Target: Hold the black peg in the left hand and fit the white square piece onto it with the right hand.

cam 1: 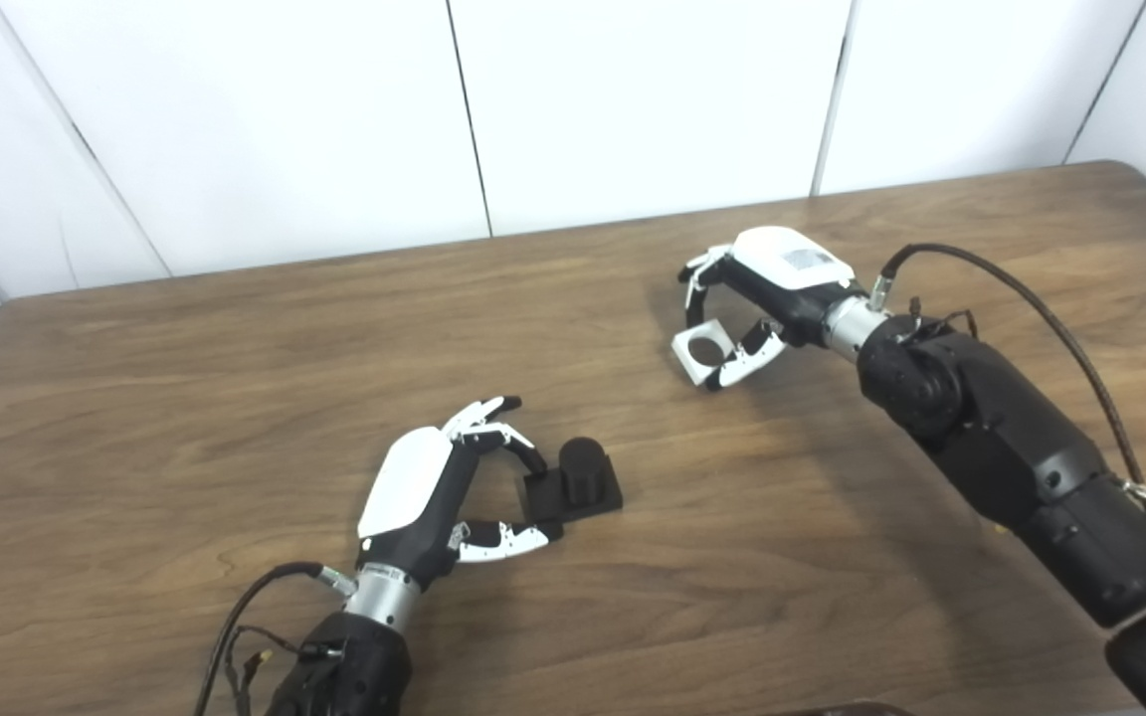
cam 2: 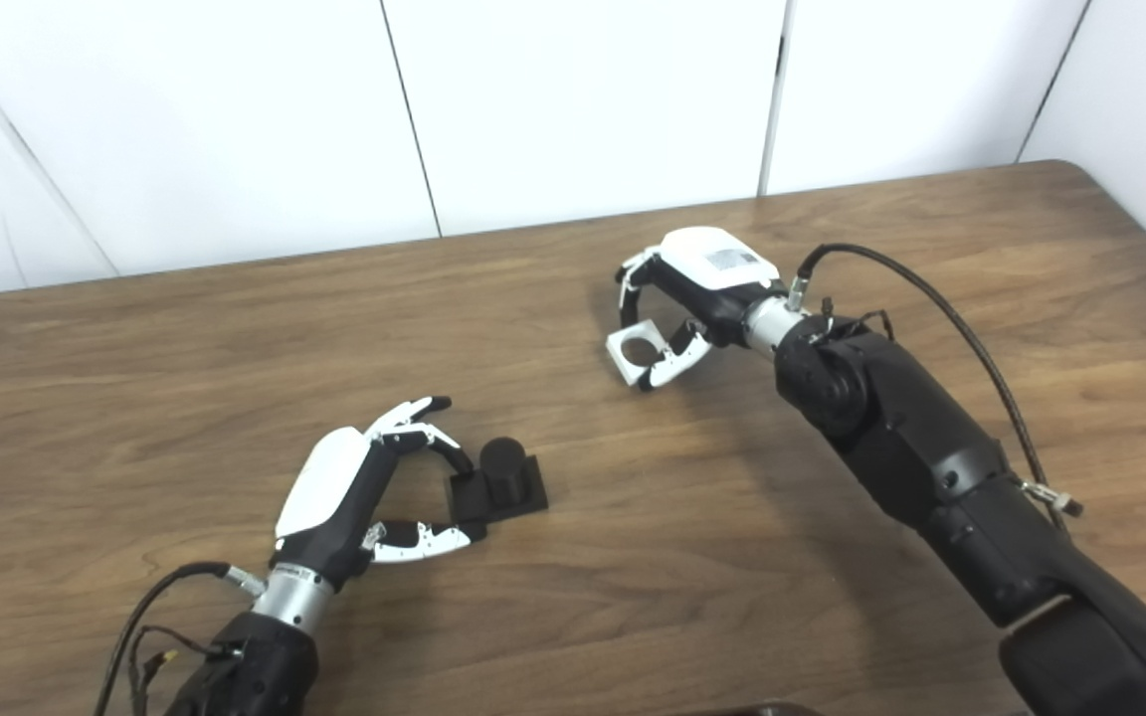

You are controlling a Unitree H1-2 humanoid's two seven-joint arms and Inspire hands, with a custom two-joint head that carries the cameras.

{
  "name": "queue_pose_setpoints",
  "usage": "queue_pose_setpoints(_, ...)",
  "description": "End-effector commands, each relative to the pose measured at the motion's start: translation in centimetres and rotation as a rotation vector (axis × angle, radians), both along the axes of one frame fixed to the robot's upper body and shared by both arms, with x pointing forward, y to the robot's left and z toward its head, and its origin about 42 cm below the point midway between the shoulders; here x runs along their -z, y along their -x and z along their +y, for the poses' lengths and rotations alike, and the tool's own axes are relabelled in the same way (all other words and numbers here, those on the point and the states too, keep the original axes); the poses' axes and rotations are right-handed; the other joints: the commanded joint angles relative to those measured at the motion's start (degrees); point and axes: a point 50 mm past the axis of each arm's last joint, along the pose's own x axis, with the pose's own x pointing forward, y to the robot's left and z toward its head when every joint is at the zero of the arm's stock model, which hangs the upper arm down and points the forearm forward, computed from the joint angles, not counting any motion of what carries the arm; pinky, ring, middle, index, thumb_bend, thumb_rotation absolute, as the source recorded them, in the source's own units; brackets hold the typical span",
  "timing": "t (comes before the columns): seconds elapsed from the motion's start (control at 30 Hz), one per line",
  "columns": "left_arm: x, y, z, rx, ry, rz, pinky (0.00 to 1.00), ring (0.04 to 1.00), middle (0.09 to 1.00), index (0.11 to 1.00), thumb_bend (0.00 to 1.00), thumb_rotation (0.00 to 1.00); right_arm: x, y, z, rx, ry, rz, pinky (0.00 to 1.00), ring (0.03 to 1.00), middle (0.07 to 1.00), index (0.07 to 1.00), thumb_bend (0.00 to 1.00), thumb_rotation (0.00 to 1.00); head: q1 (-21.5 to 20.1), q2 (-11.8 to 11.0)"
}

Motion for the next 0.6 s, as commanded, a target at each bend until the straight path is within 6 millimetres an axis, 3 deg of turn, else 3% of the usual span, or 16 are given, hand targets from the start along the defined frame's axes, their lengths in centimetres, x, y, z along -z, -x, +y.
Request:
queue_pose_setpoints(0.0,1.1,-0.2,0.5,-0.016,-0.044,0.068,0.81,0.926,0.897,0.491,0.52,0.07,-3.7,-0.2,0.2,-0.054,-0.018,-0.101,0.84,0.901,0.822,0.482,0.52,0.14,0.2,0.2)
queue_pose_setpoints(0.27,1.2,-0.4,0.2,-0.015,-0.043,0.066,0.81,0.923,0.893,0.491,0.52,0.07,-6.8,2.4,2.4,-0.159,-0.003,-0.147,0.85,0.899,0.834,0.483,0.52,0.15,0.9,0.6)
queue_pose_setpoints(0.57,1.3,-0.5,-0.3,-0.01,-0.045,0.064,0.84,0.927,0.899,0.491,0.52,0.07,-8.9,4.6,4.0,-0.243,-0.01,-0.153,0.87,0.89,0.829,0.481,0.52,0.15,2.7,1.3)
